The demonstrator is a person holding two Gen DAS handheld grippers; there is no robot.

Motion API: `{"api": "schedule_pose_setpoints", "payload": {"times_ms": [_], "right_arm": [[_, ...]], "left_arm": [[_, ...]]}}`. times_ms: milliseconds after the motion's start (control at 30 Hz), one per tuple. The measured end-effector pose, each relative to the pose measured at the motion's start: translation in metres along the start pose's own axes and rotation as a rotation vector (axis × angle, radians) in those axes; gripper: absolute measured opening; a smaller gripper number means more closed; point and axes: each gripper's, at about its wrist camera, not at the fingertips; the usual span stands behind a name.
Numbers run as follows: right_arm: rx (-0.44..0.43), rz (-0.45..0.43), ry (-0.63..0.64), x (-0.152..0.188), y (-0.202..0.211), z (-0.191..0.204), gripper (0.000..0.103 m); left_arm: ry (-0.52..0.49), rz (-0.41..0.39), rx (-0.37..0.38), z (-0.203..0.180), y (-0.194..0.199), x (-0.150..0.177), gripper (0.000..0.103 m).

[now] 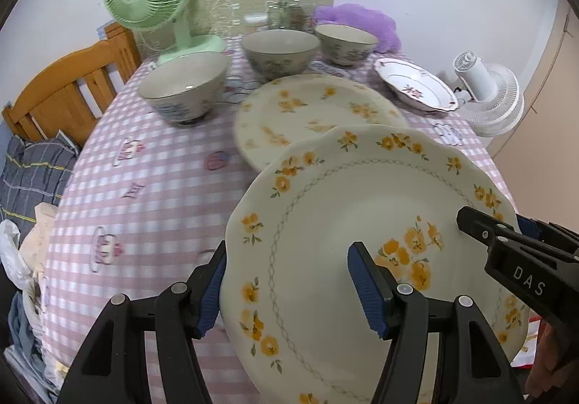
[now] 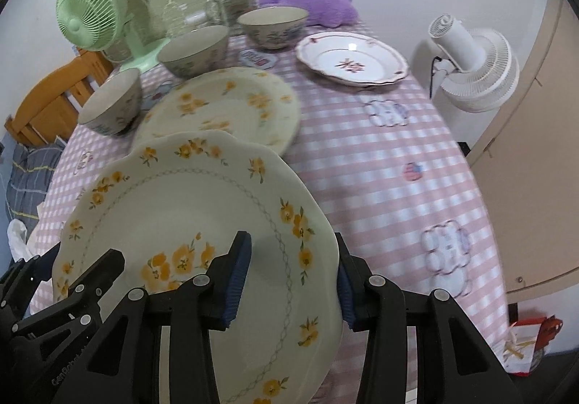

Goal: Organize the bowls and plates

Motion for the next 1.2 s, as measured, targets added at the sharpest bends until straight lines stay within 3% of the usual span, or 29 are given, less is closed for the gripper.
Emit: {"api": "schedule_pose_setpoints", "payload": {"times_ms": [667,1000,1133,1200], "right_arm": [[0.031,0.06,-0.011,0.009,-0.035,-0.121,0.046],[0.008,0.118,-0.041,0.015,-0.055,-0.139,0.047],[0.005,0.131,-0.037,0.017,-0.056,-0.136,0.053],[0.012,0.141,-0.018,0.017,-0.056,-0.131,0.059]], "left_arm": [[-0.023,0.038,0.001,-0.116,-0.053,0.008,0.064],[-0.037,0.106,-0.056,-0.129,-0.071,0.015,0.064],[-0.052,0.119,-0.053,-0.131,-0.072,0.015,0.069],[-0.081,0.142,-0.034,-0.134,-0.07,0.015,0.082]]}}
Point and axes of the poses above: each gripper's, at about its wrist camera, not at the fingertips, and y roughly against the way its jaws point, z to its left, x to its underside, and after that the axes turned 8 degrees about y, right-handed
